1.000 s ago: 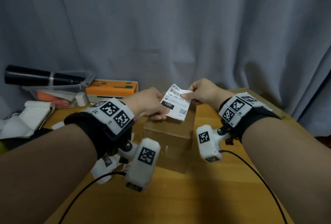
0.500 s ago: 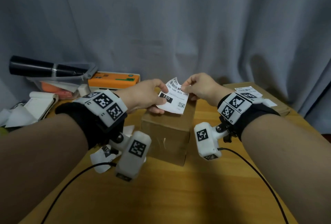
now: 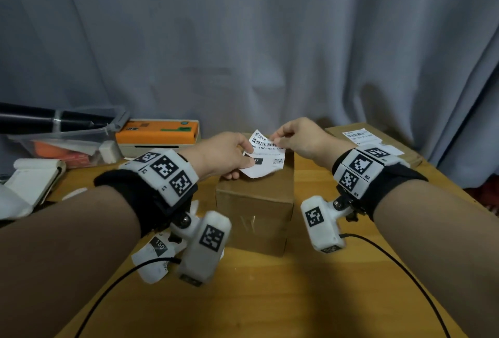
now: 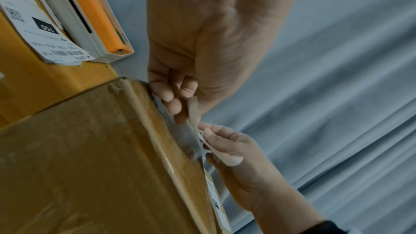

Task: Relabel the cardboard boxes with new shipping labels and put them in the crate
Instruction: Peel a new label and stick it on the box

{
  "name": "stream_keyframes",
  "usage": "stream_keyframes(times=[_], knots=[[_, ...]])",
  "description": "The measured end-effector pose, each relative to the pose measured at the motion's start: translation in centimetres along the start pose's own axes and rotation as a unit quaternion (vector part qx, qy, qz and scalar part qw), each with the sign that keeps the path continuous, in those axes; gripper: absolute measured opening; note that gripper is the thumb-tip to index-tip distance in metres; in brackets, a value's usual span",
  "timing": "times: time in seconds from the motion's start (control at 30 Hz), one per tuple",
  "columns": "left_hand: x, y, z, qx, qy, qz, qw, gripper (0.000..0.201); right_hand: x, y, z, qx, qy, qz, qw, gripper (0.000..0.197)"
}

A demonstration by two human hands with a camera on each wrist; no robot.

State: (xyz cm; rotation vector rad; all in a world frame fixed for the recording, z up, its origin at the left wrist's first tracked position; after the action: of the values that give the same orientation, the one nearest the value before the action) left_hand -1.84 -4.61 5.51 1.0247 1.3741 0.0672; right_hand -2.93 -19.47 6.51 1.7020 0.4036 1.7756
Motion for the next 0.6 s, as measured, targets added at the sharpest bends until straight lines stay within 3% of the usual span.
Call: stream_keyframes(times=[0.23,0.6], knots=[[-0.4,-0.3,0.5,-0.012,-0.015,0.078,0.997,0.03,-0.1,-0.3,0.1,0.032,0.004,-0.049,0.998,0.029],[-0.3,-0.3,1.3,-0.02,-0.008,0.142,0.99,0.032,-0.7,-0.6,0.3,0.021,0.032,-0.078,0.996,0.036]])
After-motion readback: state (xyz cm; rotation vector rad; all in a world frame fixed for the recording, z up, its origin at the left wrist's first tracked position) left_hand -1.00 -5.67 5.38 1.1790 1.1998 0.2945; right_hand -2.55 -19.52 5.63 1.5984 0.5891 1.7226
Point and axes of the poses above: each hand's wrist, its own z-axis towards the middle knuckle, its own y-axis out of the back of the hand, x = y × z, the point moved 8 cm from there along z, towards the middle knuckle, and after that the axes turned 1 degree about y, right-handed, at the moved point
